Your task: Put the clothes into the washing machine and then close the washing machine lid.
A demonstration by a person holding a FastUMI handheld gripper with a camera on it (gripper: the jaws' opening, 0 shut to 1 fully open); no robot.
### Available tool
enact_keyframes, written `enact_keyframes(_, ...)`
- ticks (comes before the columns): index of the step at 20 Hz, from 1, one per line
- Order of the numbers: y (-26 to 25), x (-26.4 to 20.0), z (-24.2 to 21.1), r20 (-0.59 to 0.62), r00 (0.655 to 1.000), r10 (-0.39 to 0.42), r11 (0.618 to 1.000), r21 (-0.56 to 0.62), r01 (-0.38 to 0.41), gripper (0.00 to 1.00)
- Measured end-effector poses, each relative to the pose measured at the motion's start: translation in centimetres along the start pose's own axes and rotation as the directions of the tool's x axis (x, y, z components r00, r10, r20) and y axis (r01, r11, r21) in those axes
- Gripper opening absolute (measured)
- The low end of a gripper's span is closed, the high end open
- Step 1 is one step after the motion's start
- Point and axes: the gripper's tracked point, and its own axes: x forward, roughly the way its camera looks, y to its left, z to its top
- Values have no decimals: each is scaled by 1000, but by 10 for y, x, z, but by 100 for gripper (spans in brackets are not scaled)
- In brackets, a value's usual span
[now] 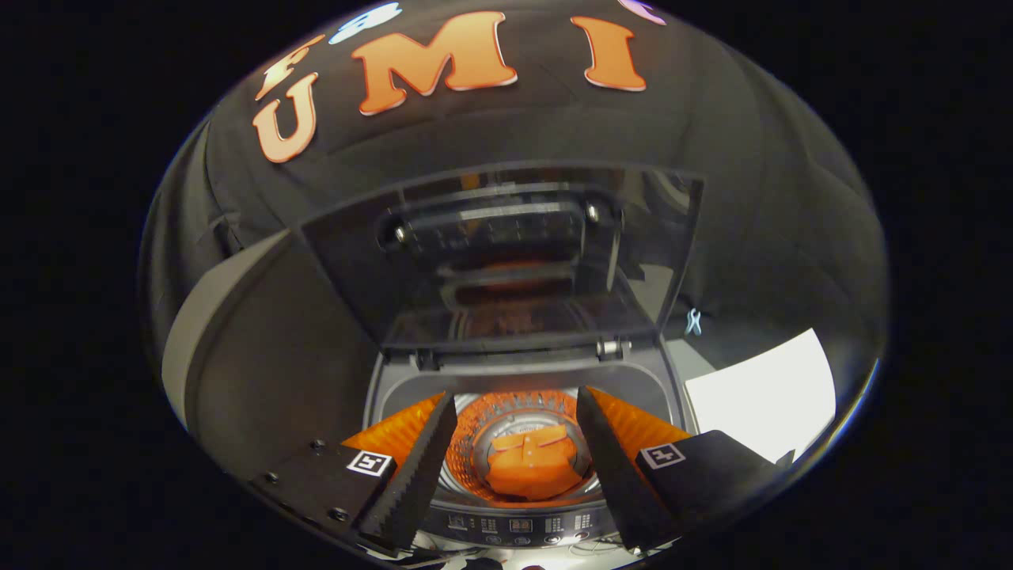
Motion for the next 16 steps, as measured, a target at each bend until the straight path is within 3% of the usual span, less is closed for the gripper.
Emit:
enact_keyframes(9, 32, -27, 141, 221, 974, 53, 997, -70, -39, 98)
enact_keyframes(13, 34, 1, 187, 259, 965, 32, 998, -68, -15, 98)
enact_keyframes(16, 27, 29, 195, 228, 974, 15, 998, -60, -2, 98)
